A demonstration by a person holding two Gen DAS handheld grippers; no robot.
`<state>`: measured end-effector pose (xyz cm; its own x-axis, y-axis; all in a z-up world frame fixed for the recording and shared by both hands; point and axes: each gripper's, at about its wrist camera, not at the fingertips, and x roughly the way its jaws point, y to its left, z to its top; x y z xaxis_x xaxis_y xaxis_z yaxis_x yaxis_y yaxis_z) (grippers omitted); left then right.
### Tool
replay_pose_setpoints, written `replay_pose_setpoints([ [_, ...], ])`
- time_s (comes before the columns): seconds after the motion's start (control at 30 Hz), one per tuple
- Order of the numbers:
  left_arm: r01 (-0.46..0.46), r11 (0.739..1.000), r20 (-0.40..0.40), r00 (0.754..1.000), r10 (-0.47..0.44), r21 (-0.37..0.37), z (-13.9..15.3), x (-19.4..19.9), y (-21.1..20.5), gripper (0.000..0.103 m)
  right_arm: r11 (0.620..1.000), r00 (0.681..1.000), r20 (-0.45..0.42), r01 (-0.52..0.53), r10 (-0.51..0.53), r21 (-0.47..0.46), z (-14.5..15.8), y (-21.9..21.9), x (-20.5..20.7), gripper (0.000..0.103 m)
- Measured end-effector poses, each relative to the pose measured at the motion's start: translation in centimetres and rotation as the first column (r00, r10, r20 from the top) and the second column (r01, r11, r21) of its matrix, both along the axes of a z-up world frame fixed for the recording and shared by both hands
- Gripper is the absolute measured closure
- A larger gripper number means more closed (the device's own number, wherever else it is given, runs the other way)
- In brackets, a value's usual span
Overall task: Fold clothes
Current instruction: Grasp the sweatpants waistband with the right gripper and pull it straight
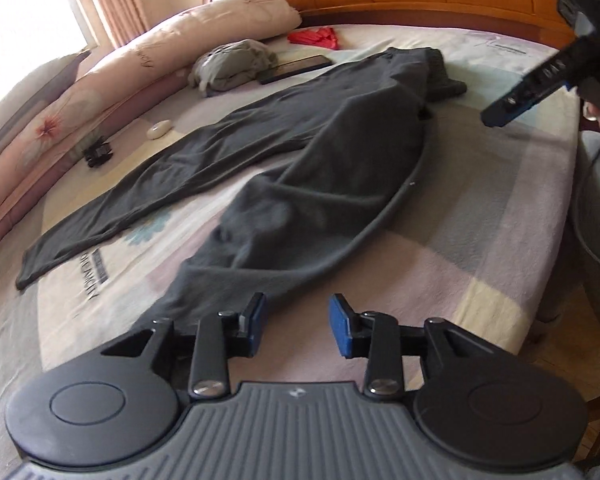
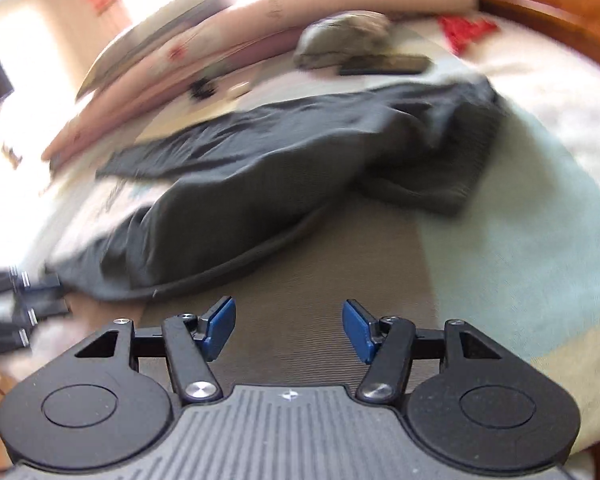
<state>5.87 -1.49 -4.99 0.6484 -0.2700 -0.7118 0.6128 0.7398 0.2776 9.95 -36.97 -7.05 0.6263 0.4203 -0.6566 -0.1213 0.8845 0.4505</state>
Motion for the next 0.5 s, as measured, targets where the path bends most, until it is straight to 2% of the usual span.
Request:
replay_pose_setpoints([
  [0.07,0.041,0.999,-0.01,0.999,-0.041,-0.017,-0.4,-0.5,-1.9,0.062,0.989,0.996,-0.043,0.088,-0.084,0.115,-1.3,-2.6,0.7,0.038],
  [0.13,0.071,0.997,-0.018,0.997,-0.072,-0.033,-0.7,-0.8,-3.6,0.061,0.959,0.985,-0.073,0.172,-0.159,0.226,-2.4,-4.4,1.6,0.038],
  [0.2,0.082,0.996,-0.017,0.996,-0.083,-0.045,-0.8,-0.6,-4.9,0.059,0.909,0.968,-0.102,0.25,-0.228,0.334,-3.5,-6.0,2.6,0.04],
  [0.27,0.077,0.995,-0.016,0.997,-0.079,-0.06,-0.8,-0.3,-5.9,0.058,0.846,0.946,-0.135,0.323,-0.294,0.424,-4.6,-7.4,3.6,0.046],
  [0.43,0.049,0.994,0.015,0.999,-0.047,-0.098,-0.2,0.4,-7.3,0.055,0.726,0.865,-0.172,0.491,-0.471,0.481,-5.7,-7.5,5.4,0.057],
  [0.5,0.049,0.993,0.027,0.999,-0.047,-0.107,0.0,0.3,-7.6,0.054,0.705,0.841,-0.167,0.526,-0.514,0.476,-5.9,-7.1,5.5,0.059],
])
